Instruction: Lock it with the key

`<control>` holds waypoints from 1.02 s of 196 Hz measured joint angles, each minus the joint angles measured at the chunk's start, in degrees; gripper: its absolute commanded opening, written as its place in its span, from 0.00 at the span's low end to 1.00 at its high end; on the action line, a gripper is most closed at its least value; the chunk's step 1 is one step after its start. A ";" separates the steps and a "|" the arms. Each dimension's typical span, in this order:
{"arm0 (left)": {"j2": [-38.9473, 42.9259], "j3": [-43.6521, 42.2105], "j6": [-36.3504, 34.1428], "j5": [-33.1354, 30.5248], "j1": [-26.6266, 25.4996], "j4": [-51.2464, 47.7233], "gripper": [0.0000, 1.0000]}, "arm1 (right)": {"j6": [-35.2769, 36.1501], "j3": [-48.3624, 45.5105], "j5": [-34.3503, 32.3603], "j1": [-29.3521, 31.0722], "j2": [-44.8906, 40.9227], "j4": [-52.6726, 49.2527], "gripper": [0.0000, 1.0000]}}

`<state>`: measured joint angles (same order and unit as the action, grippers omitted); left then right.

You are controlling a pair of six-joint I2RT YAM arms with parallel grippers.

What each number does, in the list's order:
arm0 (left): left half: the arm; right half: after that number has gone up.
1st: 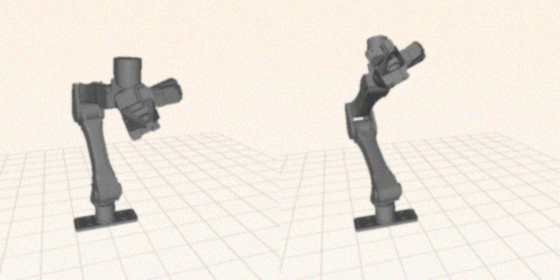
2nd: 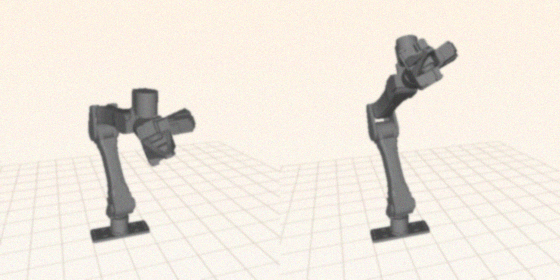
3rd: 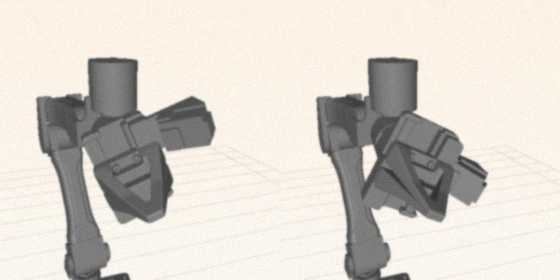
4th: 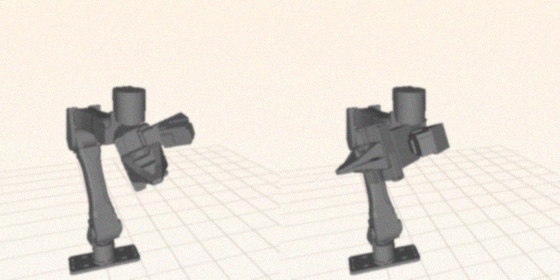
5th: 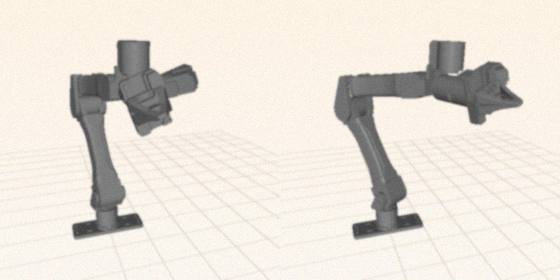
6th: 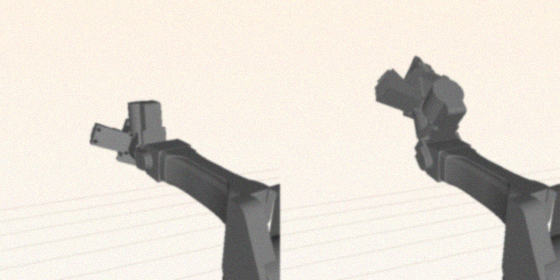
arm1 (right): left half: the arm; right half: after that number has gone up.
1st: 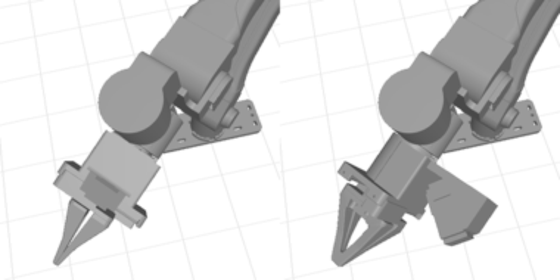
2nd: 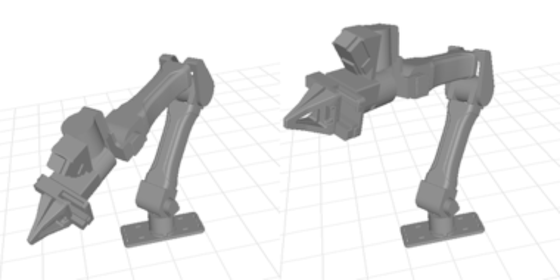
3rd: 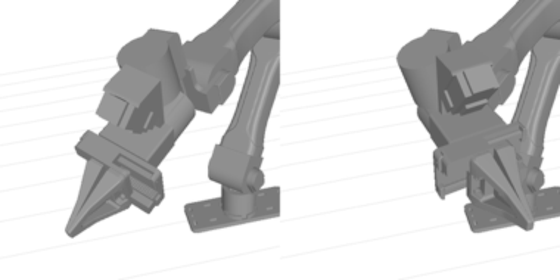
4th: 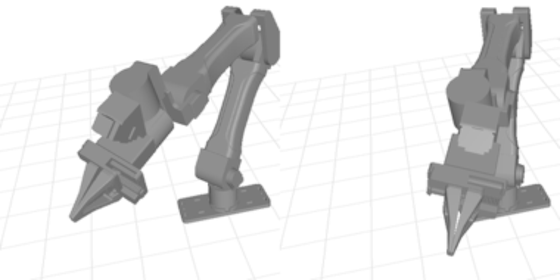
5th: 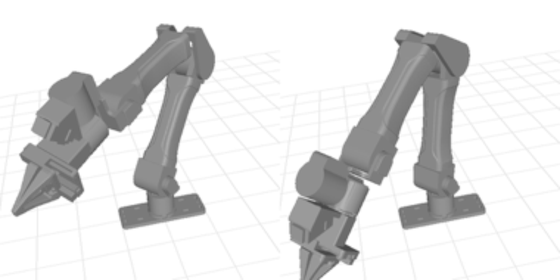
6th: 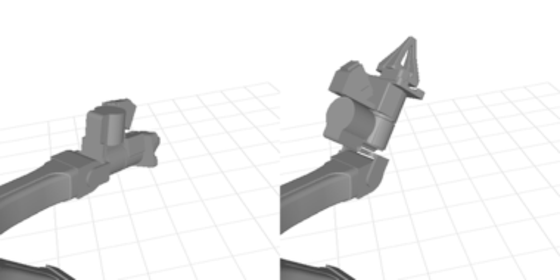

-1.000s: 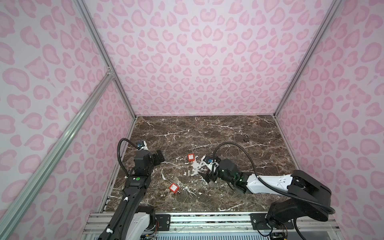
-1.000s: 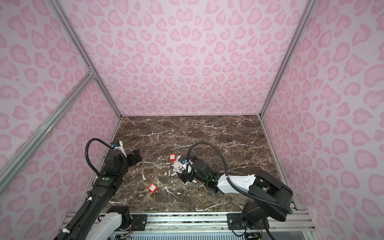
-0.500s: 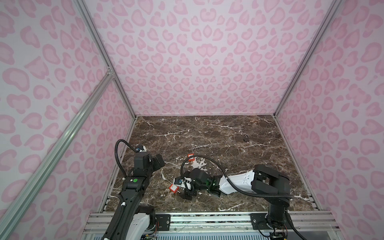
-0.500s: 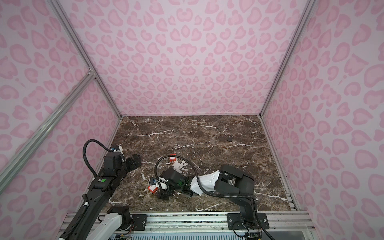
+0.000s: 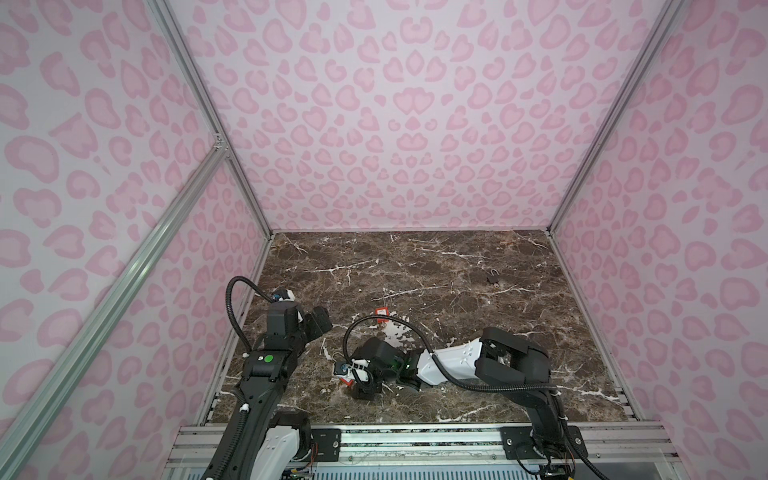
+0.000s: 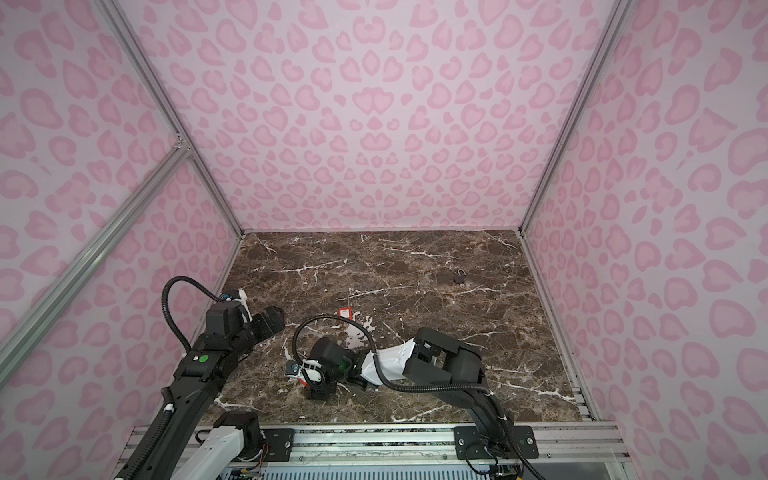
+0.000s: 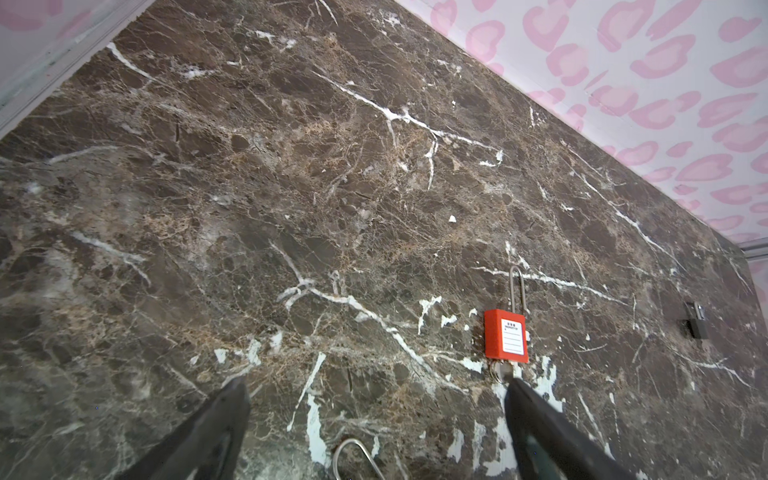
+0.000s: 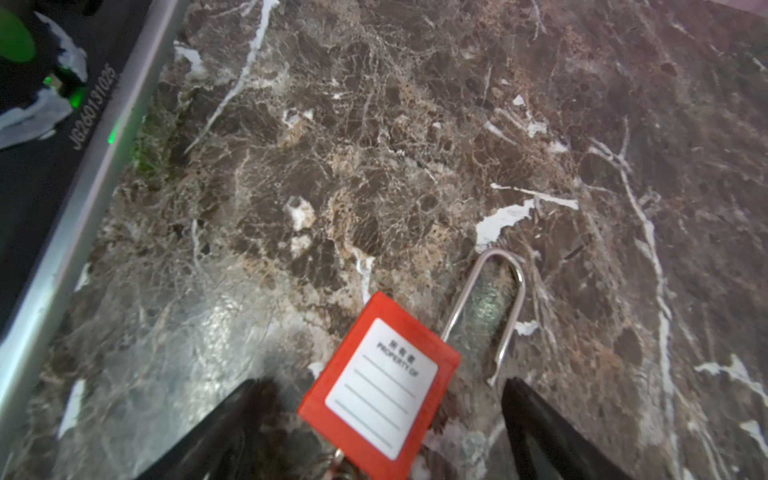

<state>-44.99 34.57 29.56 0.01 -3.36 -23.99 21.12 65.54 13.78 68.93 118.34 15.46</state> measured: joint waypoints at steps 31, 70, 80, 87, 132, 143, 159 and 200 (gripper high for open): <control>0.22 0.07 0.37 1.16 0.00 -0.39 0.97 | -2.69 0.96 1.27 -0.92 0.79 -0.50 0.82; 0.22 0.13 0.72 1.75 -0.02 -1.38 0.97 | -5.88 0.92 2.34 -2.56 1.03 -0.50 0.67; 0.22 0.28 0.79 1.99 -0.02 -1.51 0.97 | -6.97 0.61 2.91 -2.86 1.01 -0.37 0.64; 0.17 0.46 0.81 2.21 -0.02 -1.62 0.97 | -7.13 0.46 3.21 -3.04 0.98 -0.33 0.61; -0.66 0.96 1.40 3.45 -0.02 -1.66 0.97 | -8.04 0.72 5.77 -3.28 1.18 -0.74 0.51; -0.90 0.96 1.44 3.69 -0.02 -1.66 0.97 | -8.07 1.20 6.25 -3.30 1.60 -0.61 0.47; -1.14 0.90 2.01 4.31 -0.02 -1.64 0.97 | -8.48 1.49 6.71 -3.32 1.99 -0.48 0.43; -1.31 0.79 3.56 5.38 -0.02 -1.62 0.97 | -8.55 0.74 6.97 -3.67 1.73 0.57 0.28</control>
<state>-46.30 35.35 33.12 5.39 -3.38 -25.61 12.58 66.28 20.75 65.25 120.07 16.03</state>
